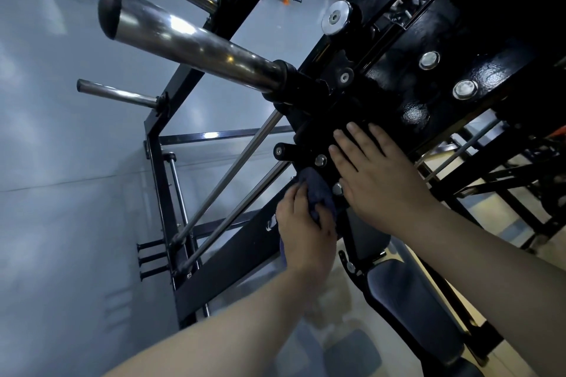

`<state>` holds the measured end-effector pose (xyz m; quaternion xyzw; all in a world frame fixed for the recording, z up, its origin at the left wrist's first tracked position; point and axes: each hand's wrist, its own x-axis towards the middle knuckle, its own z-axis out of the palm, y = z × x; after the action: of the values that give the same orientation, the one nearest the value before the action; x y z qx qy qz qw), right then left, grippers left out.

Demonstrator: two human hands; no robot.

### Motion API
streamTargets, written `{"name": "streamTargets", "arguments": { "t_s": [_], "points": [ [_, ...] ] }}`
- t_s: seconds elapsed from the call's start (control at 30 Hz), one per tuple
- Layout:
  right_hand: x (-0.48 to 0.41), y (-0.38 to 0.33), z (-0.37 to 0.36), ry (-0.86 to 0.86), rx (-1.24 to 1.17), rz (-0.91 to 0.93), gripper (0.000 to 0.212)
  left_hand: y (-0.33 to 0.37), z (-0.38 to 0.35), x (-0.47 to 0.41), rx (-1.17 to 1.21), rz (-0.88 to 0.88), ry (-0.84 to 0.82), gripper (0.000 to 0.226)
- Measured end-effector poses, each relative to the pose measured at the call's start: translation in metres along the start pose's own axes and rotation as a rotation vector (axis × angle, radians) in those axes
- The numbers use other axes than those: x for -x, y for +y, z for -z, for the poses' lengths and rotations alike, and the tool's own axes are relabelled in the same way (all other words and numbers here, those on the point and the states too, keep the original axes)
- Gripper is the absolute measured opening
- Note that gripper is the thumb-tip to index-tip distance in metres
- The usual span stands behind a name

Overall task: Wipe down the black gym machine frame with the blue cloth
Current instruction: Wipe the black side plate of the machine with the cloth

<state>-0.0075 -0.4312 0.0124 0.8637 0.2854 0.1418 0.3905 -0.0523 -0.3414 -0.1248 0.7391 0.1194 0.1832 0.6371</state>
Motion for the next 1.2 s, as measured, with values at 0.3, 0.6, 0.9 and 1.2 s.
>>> {"name": "streamTargets", "arguments": {
  "t_s": [0.3, 0.6, 0.9, 1.2],
  "points": [
    [-0.003, -0.006, -0.004, 0.035, -0.047, -0.017, 0.066, 0.005, -0.003, -0.029, -0.021, 0.094, 0.035, 0.039],
    [-0.008, -0.013, -0.010, 0.031, 0.008, 0.039, 0.066, 0.000, -0.005, 0.024, -0.019, -0.021, 0.029, 0.049],
    [-0.010, -0.021, -0.011, -0.004, 0.091, 0.030, 0.072, -0.019, -0.004, -0.041, 0.014, 0.052, 0.114, 0.043],
    [-0.015, -0.027, -0.016, 0.029, 0.049, 0.039, 0.065, -0.031, -0.006, -0.003, -0.041, 0.056, 0.056, 0.058]
  ]
}}
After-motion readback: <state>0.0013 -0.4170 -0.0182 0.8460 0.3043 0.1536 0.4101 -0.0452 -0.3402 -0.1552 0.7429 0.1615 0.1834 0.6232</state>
